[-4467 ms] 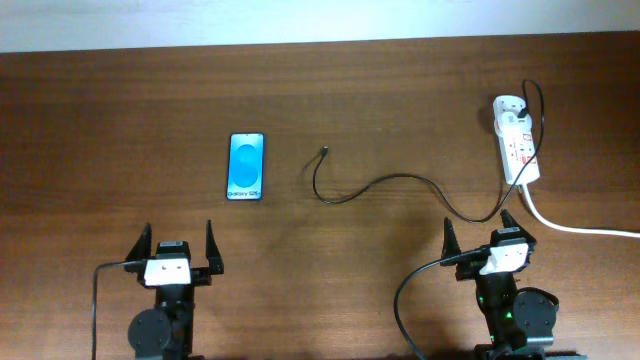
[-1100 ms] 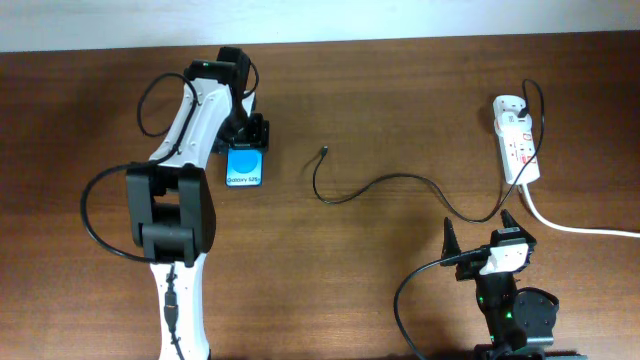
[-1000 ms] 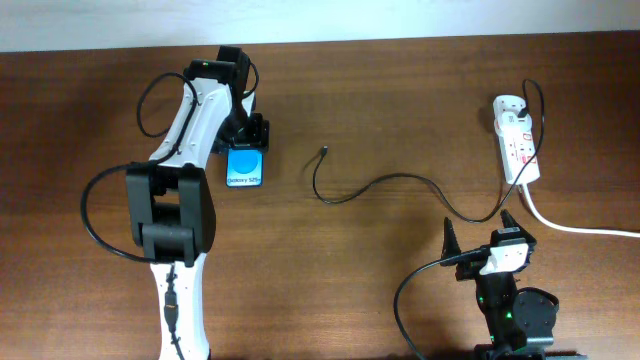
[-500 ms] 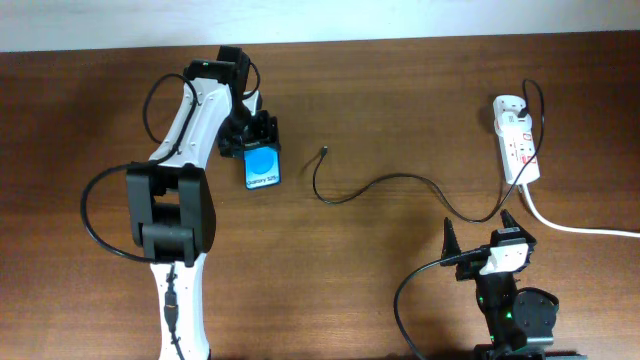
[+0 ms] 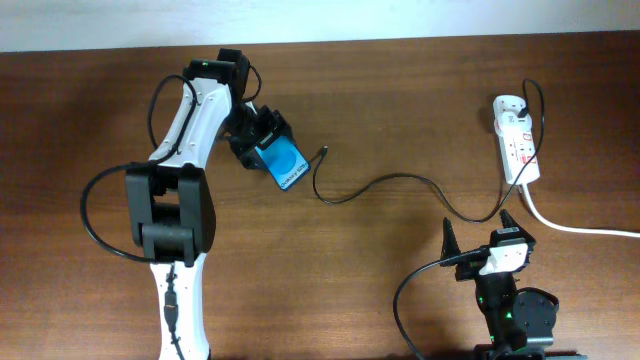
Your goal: Plug charger to phone and switch on socket
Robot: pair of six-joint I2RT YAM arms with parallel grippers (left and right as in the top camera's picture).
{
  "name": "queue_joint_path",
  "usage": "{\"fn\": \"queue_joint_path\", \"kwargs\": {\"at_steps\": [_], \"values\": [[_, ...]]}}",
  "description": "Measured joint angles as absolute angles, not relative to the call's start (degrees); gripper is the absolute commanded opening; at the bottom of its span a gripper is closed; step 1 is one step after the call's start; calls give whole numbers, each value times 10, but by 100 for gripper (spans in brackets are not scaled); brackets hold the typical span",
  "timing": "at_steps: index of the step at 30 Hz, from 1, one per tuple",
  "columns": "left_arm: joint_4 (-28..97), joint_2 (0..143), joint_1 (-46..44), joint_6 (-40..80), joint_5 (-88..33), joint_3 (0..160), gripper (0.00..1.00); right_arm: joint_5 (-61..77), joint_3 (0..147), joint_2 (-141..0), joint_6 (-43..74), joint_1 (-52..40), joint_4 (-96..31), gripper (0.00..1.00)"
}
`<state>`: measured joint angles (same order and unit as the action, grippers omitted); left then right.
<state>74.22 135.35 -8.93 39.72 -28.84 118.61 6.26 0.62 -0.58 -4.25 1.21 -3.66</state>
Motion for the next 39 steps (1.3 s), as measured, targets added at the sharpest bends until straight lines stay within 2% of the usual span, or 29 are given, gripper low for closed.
{"fn": "queue_joint_path", "kwargs": {"at_steps": [7,9,12,20,25,30,34,38,39], "values": [[741,1353,-89,492,-468,1213,0,75,6,-6,-32,12,-35,98],[742,1353,-89,515,-505,1213,0,76,6,-6,20,12,-35,98],[742,1354,-89,533,-528,1213,0,83,6,-6,71,12,-34,99],[738,1353,-89,594,-537,1214,0,121,66,-49,93,12,-31,98],[713,1354,-84,599,-534,1214,0,135,166,-286,93,12,-34,99],[710,1355,-82,599,-525,1237,0,222,290,-497,93,12,-37,99],[711,1356,-74,652,-565,1303,0,351,340,-592,93,11,-37,99],[719,1356,-73,684,-652,1308,0,394,341,-625,120,11,-39,99],[720,1356,-74,685,-658,1308,0,401,341,-630,142,11,-38,93]]}}
